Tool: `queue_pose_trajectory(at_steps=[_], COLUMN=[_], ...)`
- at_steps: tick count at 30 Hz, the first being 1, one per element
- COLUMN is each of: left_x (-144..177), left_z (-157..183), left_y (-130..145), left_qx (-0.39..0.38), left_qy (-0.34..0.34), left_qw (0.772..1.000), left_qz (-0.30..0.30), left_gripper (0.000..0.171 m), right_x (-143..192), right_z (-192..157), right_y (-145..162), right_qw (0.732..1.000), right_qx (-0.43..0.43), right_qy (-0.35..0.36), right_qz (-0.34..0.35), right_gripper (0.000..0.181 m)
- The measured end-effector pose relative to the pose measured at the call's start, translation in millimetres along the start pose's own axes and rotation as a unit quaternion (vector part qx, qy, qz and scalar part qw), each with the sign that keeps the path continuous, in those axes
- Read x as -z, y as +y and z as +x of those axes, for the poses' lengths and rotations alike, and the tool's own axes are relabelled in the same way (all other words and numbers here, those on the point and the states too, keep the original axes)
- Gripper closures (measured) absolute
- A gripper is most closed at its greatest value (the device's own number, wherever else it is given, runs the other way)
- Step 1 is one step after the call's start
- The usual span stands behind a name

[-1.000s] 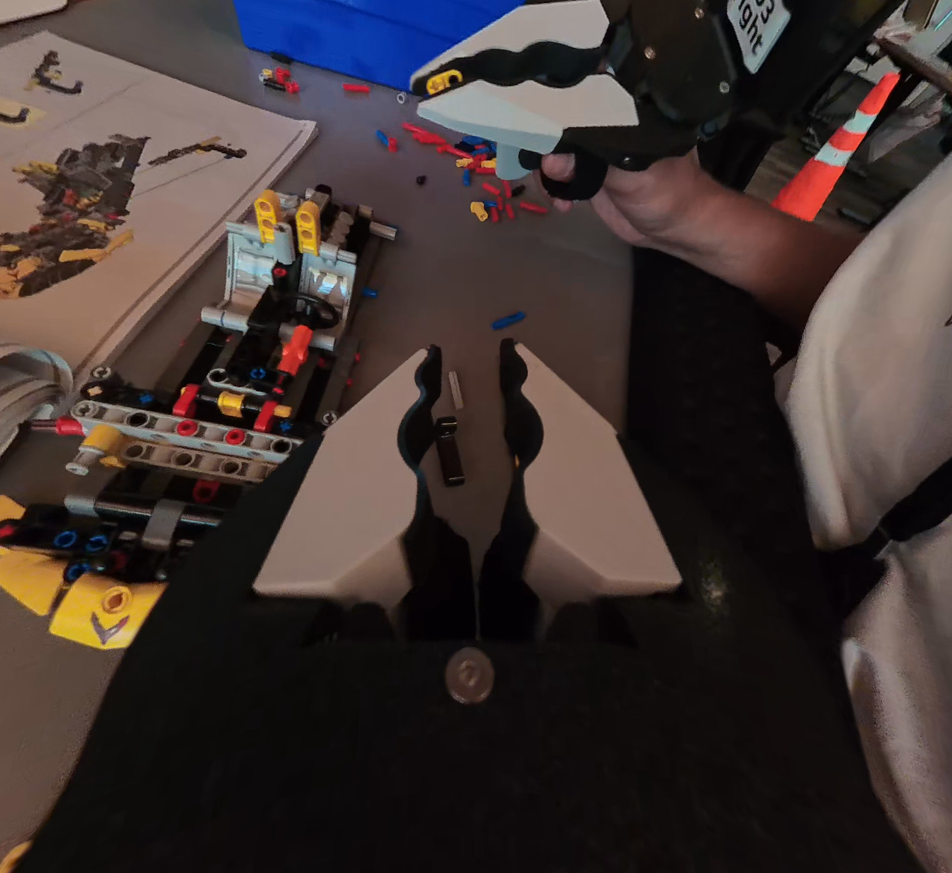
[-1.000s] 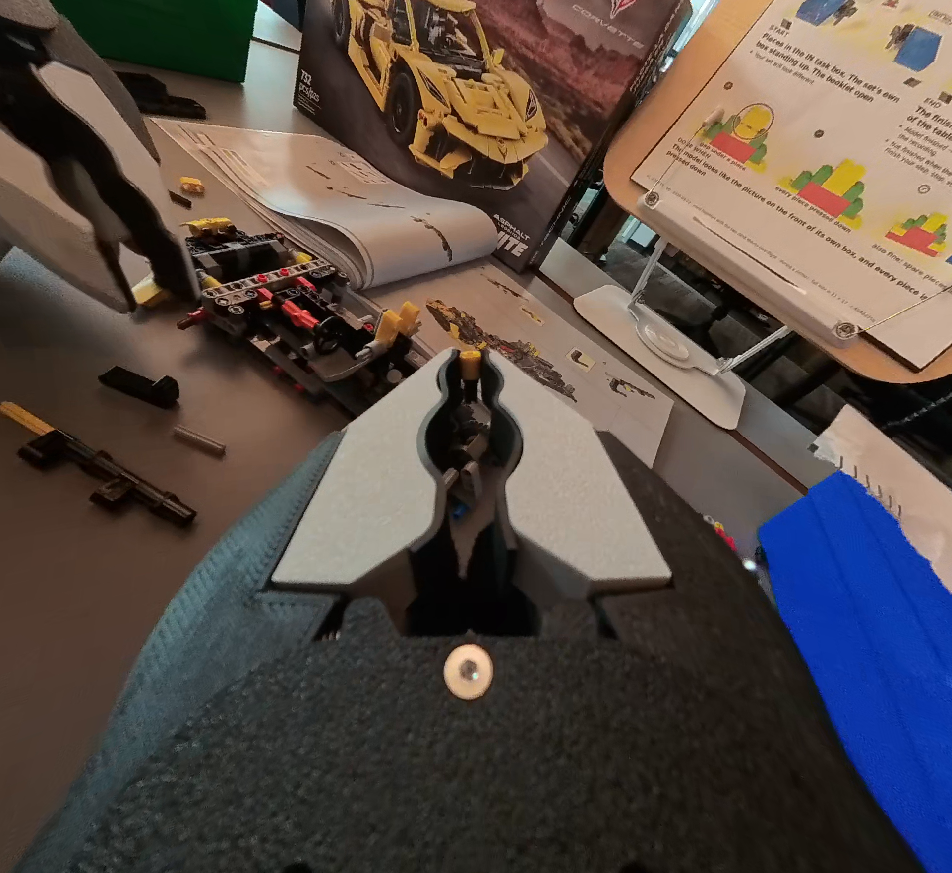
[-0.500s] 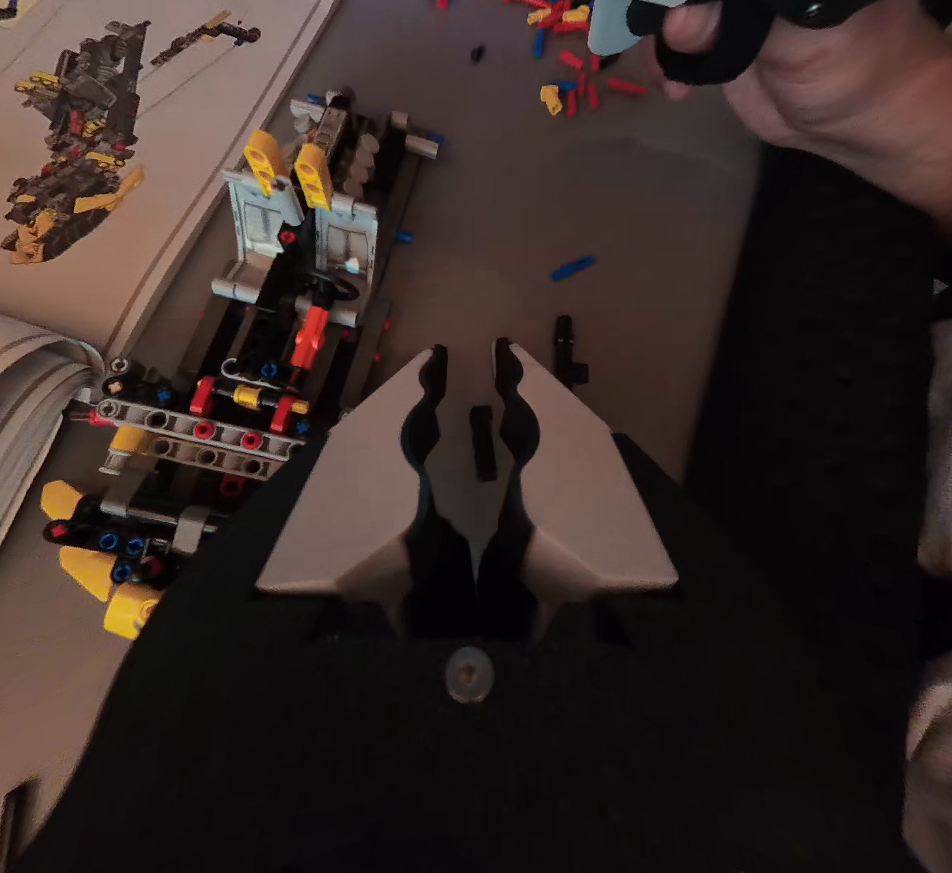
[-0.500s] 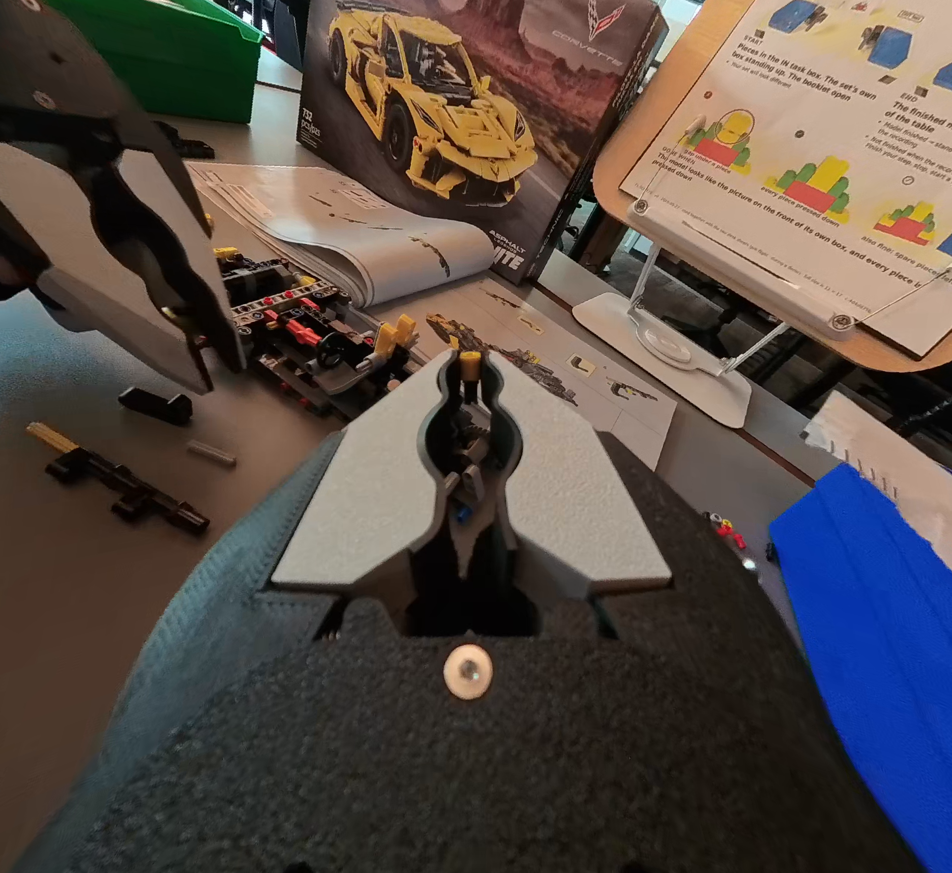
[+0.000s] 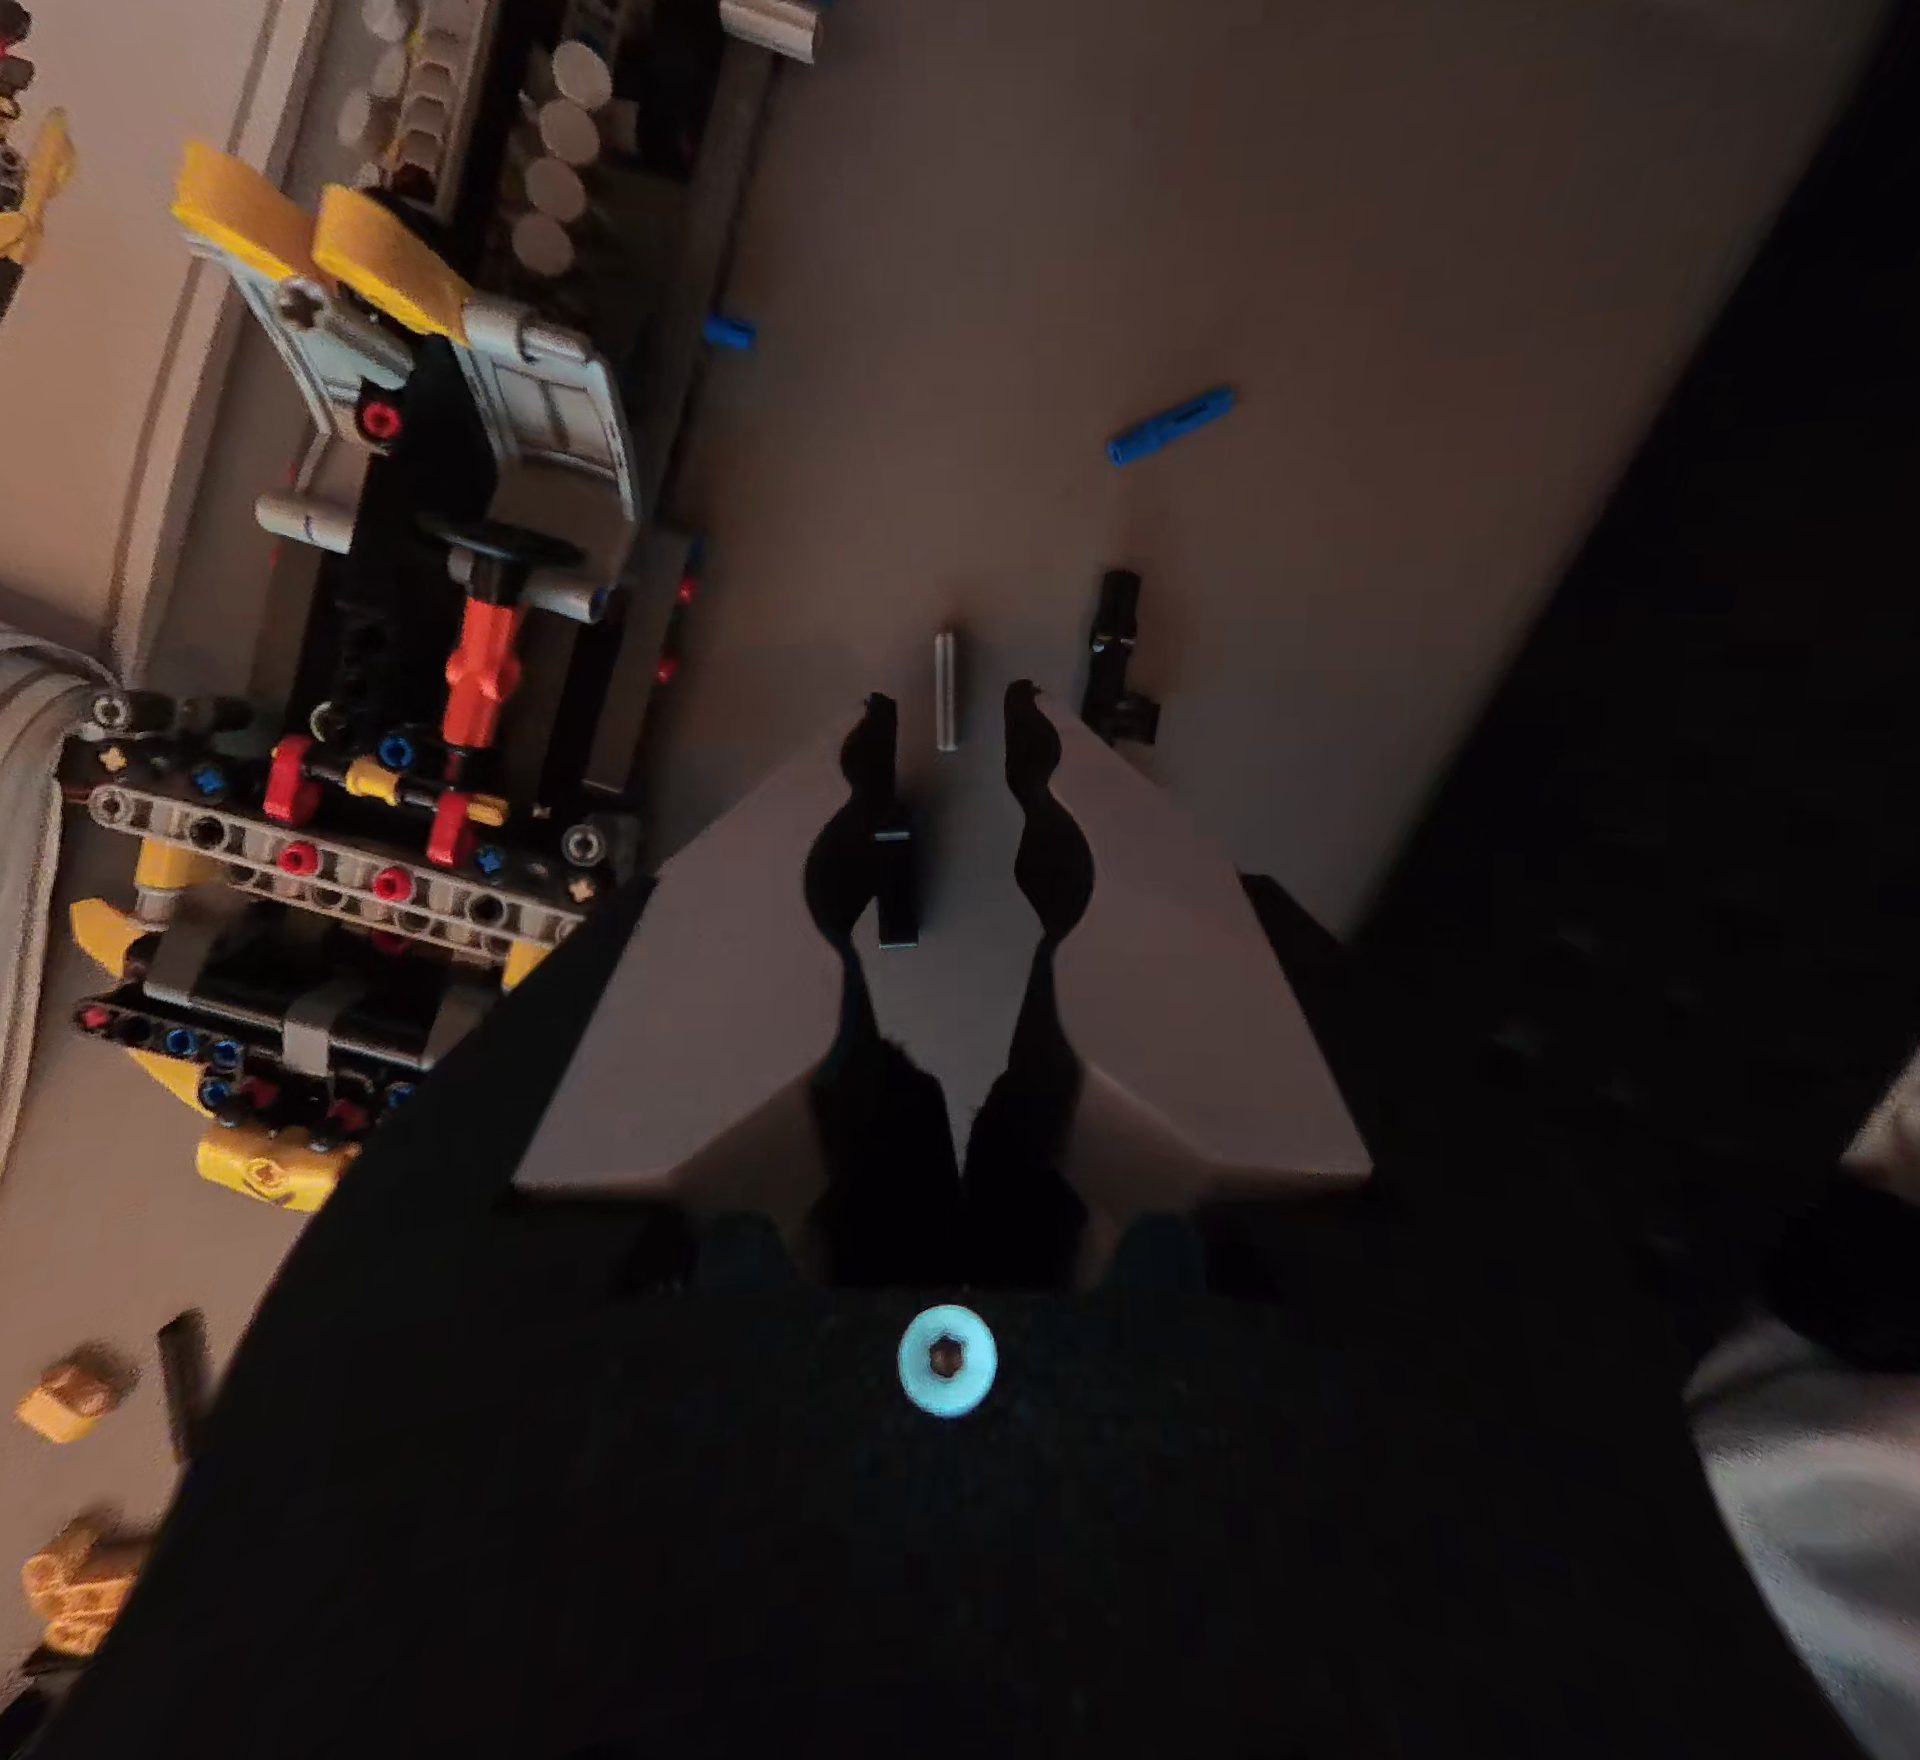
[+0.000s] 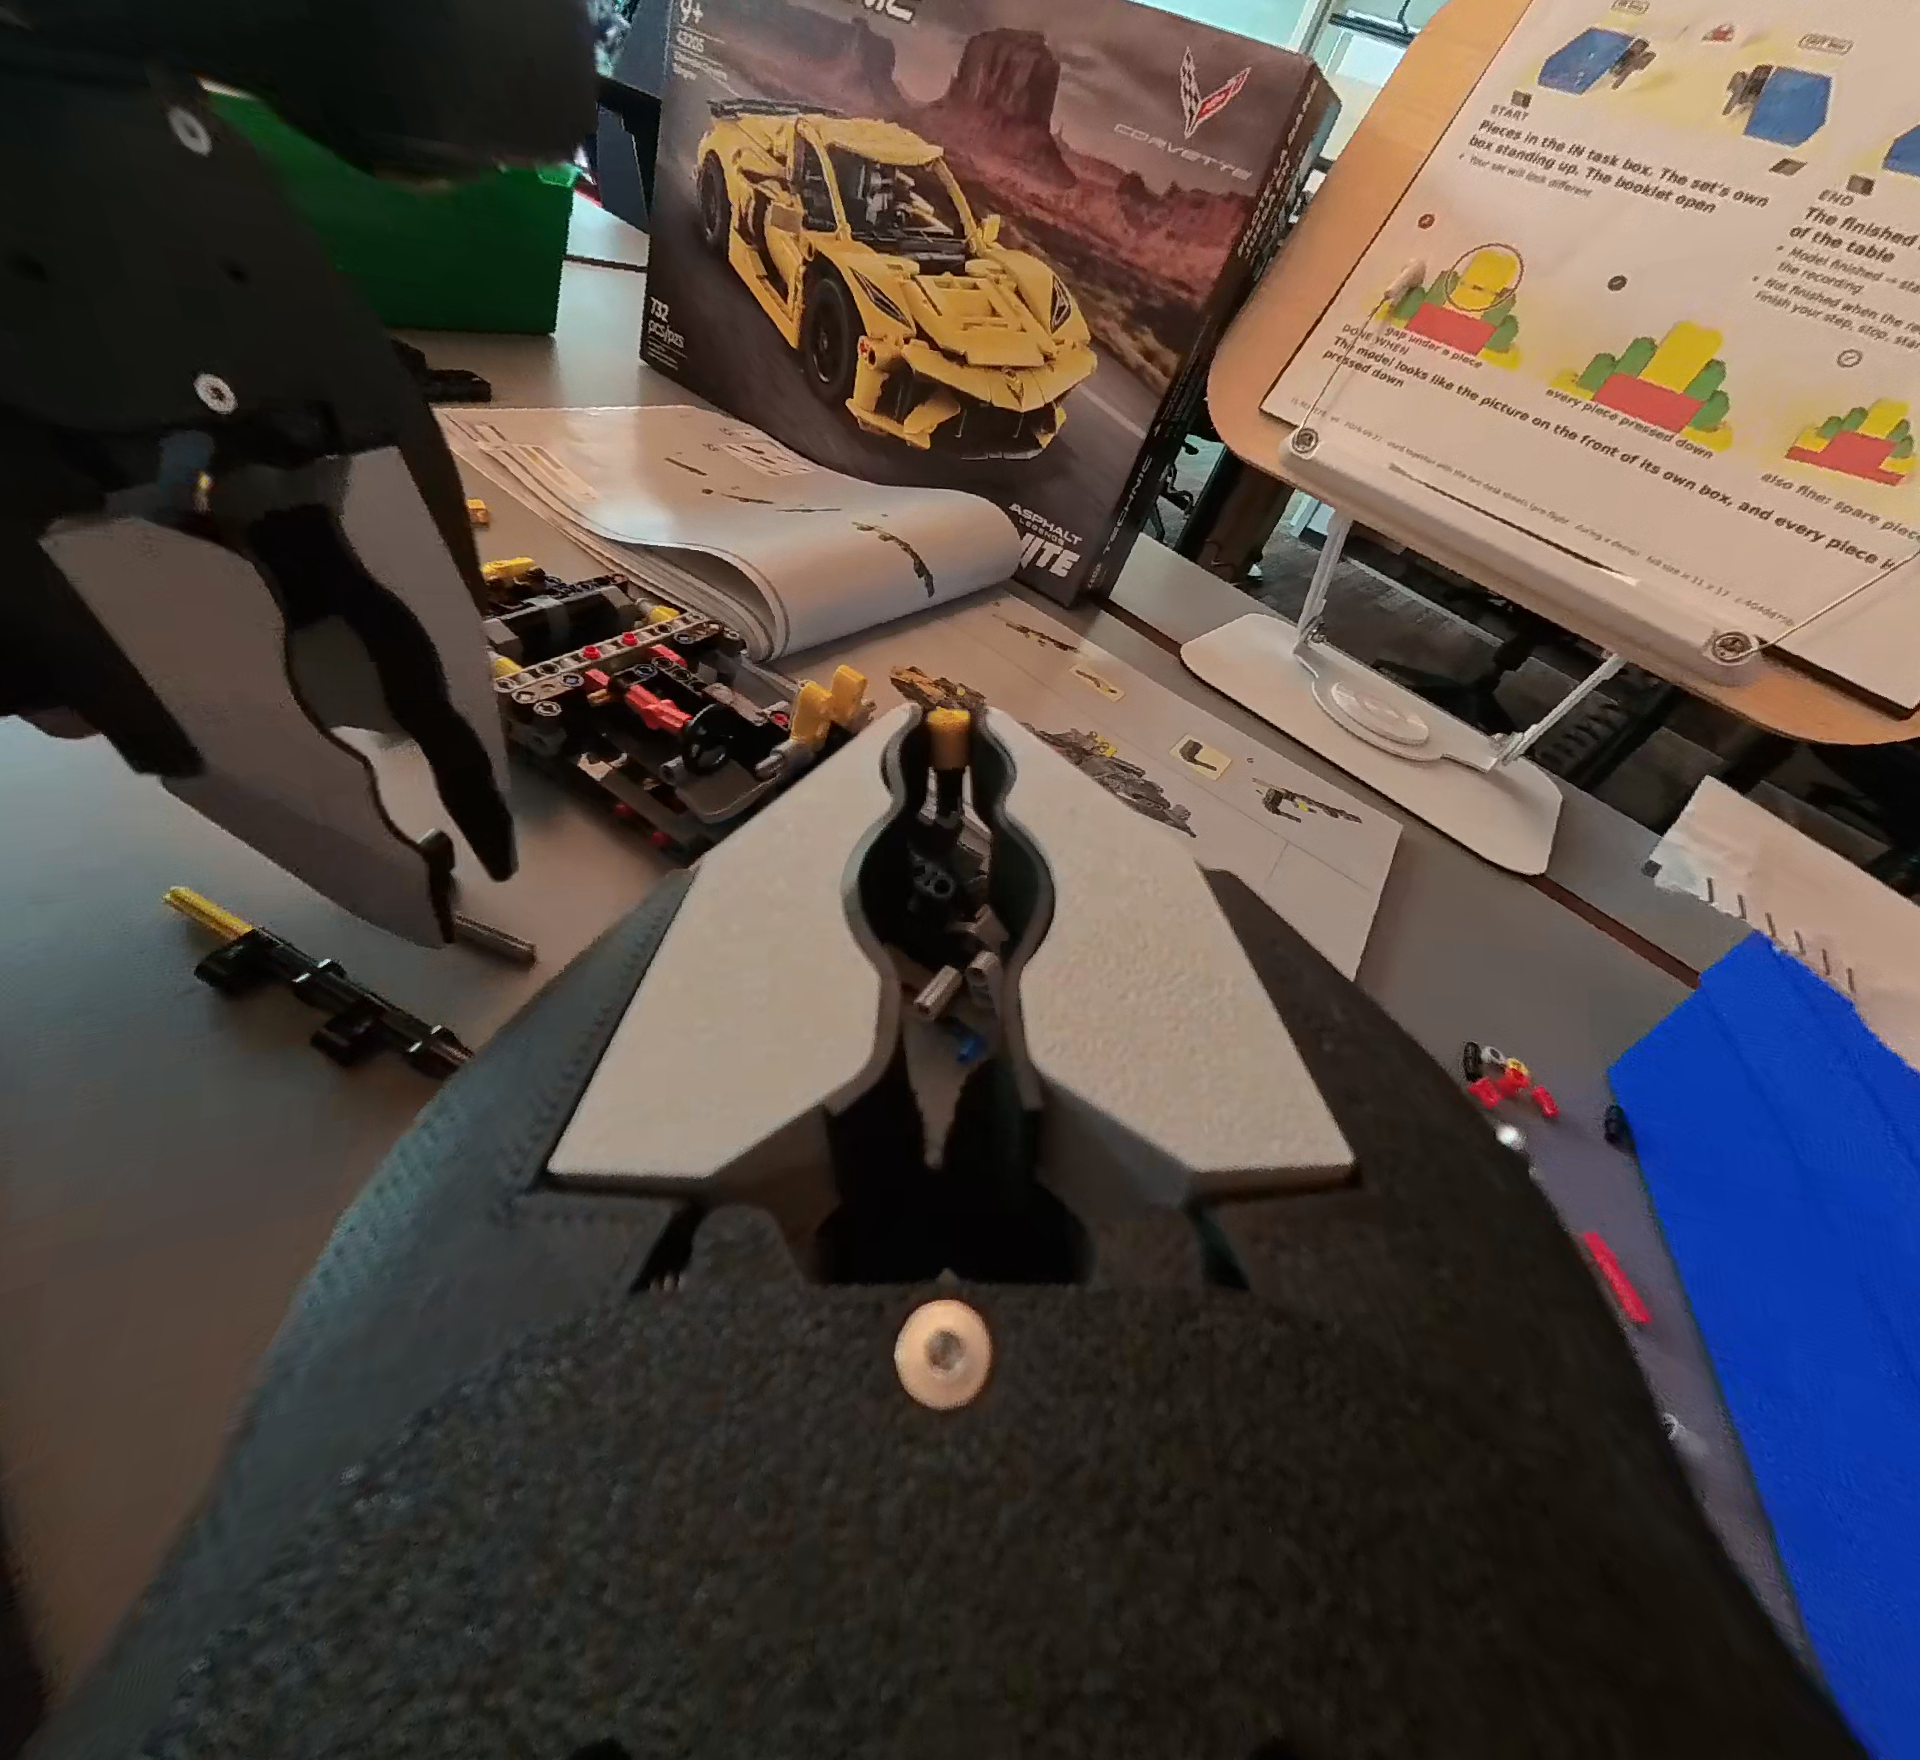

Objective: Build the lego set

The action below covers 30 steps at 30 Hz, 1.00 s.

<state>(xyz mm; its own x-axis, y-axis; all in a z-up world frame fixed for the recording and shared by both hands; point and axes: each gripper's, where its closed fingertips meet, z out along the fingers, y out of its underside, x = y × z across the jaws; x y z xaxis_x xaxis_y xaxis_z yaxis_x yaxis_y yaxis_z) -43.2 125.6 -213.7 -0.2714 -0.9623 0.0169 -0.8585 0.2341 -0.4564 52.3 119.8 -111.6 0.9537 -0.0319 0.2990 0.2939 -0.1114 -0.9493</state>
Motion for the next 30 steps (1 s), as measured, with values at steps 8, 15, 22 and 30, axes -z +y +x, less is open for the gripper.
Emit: queue_pose_trajectory(at_steps=[8, 15, 22, 30], left_x=[-13.5, 23.2, 95.9, 108.9], left_z=[-1.2, -7.8, 5.4, 27.5], left_y=[-1.2, -45.5, -72.7, -71.9], left_qx=[-0.015, -0.03, 0.017, 0.078], left_qy=[-0.005, 0.008, 0.089, 0.215], left_qw=[1.0, 0.983, 0.907, 0.86], left_qz=[-0.016, 0.18, 0.41, 0.456], left_gripper=[0.166, 0.17, 0.17, 0.17], right_x=[0.4, -4.4, 3.4, 19.4], right_z=[-6.1, -23.7, -58.7, -72.4], right_y=[-2.2, 9.8, -20.0, -57.0], right_qw=[1.0, 0.989, 0.922, 0.917], right_qx=[-0.012, -0.109, -0.283, -0.237], right_qy=[-0.019, -0.101, -0.263, -0.298], right_qz=[0.009, -0.025, 0.028, 0.12], right_gripper=[0.175, 0.175, 0.175, 0.175])
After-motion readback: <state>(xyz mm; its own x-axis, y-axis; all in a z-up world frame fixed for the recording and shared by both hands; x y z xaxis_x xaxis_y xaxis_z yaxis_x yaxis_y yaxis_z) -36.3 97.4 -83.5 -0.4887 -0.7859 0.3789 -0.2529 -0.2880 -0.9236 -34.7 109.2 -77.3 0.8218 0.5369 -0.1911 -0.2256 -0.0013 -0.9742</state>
